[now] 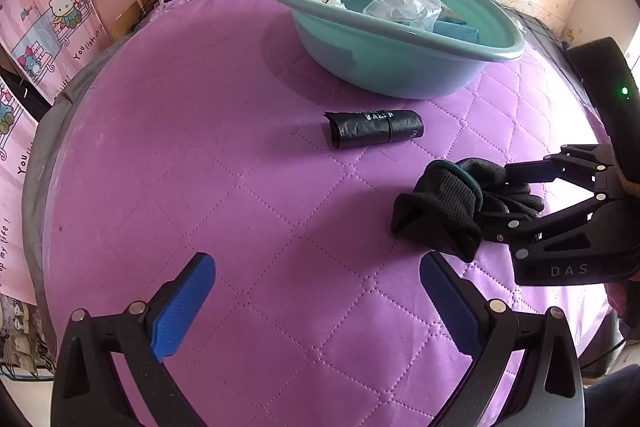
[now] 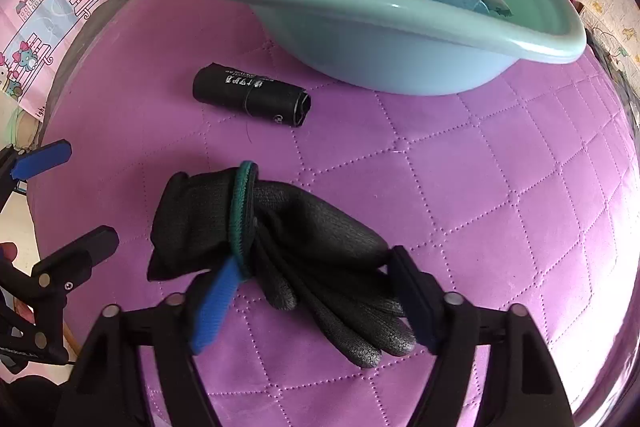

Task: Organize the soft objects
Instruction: 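Grasp the black glove with the right tool while the left tool grasps the black roll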

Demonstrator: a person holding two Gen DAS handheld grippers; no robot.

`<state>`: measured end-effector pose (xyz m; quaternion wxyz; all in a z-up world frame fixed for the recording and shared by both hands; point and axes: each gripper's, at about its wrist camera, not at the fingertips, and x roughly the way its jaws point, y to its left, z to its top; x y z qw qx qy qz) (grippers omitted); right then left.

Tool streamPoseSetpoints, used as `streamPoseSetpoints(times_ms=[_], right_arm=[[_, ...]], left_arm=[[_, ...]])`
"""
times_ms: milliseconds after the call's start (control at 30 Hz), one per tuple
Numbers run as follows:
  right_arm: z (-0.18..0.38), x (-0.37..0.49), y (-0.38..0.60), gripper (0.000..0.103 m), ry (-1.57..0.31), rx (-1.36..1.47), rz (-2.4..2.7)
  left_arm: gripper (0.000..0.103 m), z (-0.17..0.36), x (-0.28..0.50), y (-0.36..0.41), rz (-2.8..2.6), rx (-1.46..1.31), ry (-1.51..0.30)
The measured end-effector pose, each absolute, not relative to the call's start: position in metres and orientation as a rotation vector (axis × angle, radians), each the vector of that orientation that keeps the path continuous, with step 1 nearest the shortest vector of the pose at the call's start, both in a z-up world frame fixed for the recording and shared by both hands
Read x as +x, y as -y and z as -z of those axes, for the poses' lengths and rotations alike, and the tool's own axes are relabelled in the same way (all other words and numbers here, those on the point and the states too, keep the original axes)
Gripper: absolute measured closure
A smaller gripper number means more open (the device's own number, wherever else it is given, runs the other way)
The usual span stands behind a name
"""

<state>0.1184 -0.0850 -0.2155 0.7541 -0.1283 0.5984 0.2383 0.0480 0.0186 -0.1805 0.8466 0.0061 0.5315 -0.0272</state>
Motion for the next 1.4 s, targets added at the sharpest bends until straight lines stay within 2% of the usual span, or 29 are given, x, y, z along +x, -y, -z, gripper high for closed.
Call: streamPoseSetpoints(times_ms=[33,67,100,200,1033,1400], right_arm=[[0.216,0.118,0.085,0.052,-1.312,-0.266,-0.536],[0.215,0.119,0.086,0.065,-1.316,-0.251,-0.546],[0.215,0.118,0.087,0.072,-1.317,-0.242,-0.551],[0.213,0.113,0.087,0.079,-1.310,-0.238,-0.561],[0.177,0.113,0.161,0.081,-1.265,-0.040,-0.316],[0.189,0.132,0.178,0.081,-1.287,-0.002,-0.292]], left_arm=[[0.000,0.181,0.049,-0.019,0.056,0.012,-1.122],[0.000,0.181,0.050,-0.018,0.055,0.011,-1.124],[0.000,0.182,0.051,-0.019,0.055,0.011,-1.125],[0.000,0.182,0.054,-0.018,0.057,0.012,-1.127],[0.000,0.190,0.105,0.018,0.129,0.075,-1.074],[0.000,0.200,0.138,0.012,0.197,0.148,-1.052]])
